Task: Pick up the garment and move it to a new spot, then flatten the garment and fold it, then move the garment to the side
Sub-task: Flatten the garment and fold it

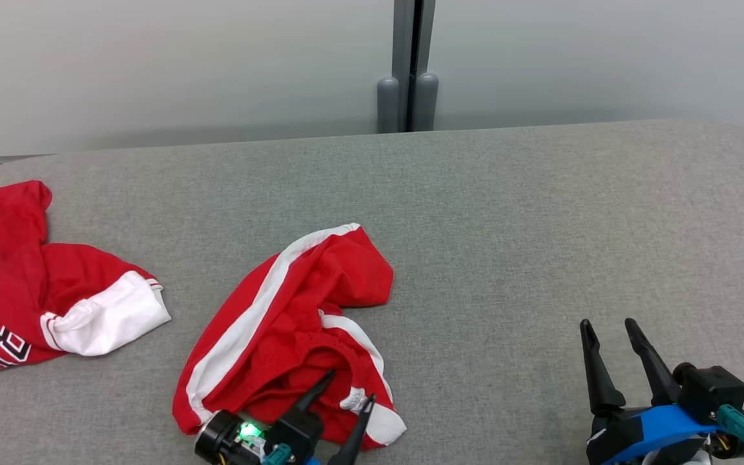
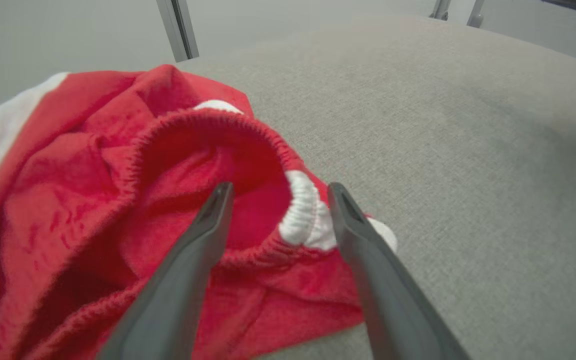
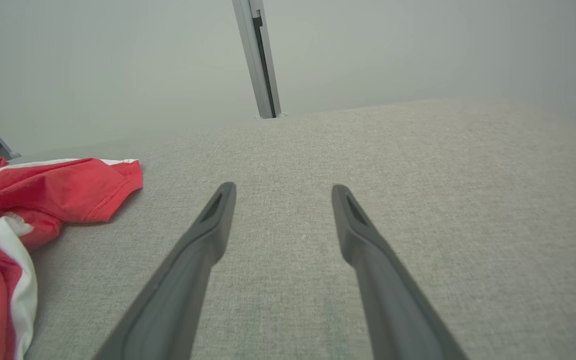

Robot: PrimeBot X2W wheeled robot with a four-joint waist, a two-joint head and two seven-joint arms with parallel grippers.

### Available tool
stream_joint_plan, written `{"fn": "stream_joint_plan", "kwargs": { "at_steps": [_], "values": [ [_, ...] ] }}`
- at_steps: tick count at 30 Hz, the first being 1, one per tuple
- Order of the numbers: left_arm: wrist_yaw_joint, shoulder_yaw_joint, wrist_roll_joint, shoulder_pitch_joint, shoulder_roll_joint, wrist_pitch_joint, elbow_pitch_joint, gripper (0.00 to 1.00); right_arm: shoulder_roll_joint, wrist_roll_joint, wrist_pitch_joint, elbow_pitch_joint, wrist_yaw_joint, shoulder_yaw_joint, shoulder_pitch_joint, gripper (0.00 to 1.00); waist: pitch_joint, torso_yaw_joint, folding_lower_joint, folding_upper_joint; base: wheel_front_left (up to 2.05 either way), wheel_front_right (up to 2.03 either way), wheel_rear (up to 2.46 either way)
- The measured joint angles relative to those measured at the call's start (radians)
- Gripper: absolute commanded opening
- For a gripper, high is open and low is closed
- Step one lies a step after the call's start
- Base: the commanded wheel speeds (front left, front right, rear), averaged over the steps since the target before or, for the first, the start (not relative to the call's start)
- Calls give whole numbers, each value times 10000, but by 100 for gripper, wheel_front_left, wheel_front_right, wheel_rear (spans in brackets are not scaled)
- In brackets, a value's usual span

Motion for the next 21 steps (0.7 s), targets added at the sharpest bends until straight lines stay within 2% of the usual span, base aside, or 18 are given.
{"fn": "stream_joint_plan", "kwargs": {
  "at_steps": [1,2,3,4,10,21],
  "values": [
    [-23,-40,-88,-85,10,0,244,100,0,2,0,-6,0,-19,0,100,28,-40,0,-1,0,0,0],
    [-23,-119,-226,-186,29,2,456,76,0,4,0,-15,0,-52,1,100,36,-60,0,0,0,0,0],
    [-25,-238,-357,-286,23,0,552,41,0,12,0,-19,0,-82,1,100,46,-70,0,-1,0,0,0],
    [-25,-293,-424,-365,-13,0,554,0,0,13,0,-33,0,-107,2,100,54,-70,0,-1,0,0,0],
    [-4,48,-677,-599,-96,0,23,0,27,-36,0,-61,0,-316,63,100,-91,334,-1,-1,0,0,0],
    [780,1772,-775,1197,644,2,-1967,0,107,2,-2,77,0,-245,220,100,-429,1592,-2,-1,0,0,0]
  ]
}}
